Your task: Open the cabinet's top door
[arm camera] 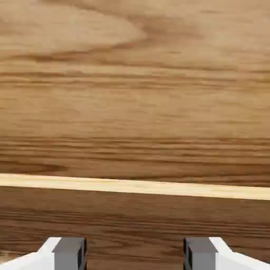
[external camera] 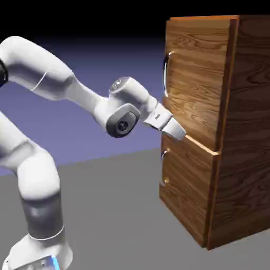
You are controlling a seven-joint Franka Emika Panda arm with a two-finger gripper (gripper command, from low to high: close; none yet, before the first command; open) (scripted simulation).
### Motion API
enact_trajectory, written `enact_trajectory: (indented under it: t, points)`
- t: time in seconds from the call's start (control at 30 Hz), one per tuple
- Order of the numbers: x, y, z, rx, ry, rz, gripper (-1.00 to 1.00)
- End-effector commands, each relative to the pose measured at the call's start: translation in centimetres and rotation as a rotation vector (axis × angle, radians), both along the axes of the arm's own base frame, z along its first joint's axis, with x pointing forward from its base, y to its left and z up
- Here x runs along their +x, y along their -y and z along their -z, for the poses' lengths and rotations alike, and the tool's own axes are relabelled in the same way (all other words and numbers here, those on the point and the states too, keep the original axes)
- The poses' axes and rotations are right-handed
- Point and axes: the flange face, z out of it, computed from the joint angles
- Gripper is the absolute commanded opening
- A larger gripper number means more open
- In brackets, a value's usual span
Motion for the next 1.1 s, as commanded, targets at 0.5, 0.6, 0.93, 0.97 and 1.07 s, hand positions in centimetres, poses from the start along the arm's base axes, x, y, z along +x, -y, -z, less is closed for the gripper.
enact_trajectory:
  t: [0.5,0.6,0.93,0.97,1.07]
  points:
    - [-5.1,0.0,-10.2,0.940,0.268,0.691,0.00]
    - [-6.0,-0.7,-11.4,1.125,0.308,0.780,0.00]
    - [-8.4,-4.3,-13.4,1.752,0.384,0.982,0.00]
    - [-8.5,-4.7,-13.4,1.814,0.385,0.995,0.00]
    - [-8.7,-6.0,-13.4,2.000,0.380,1.027,0.00]
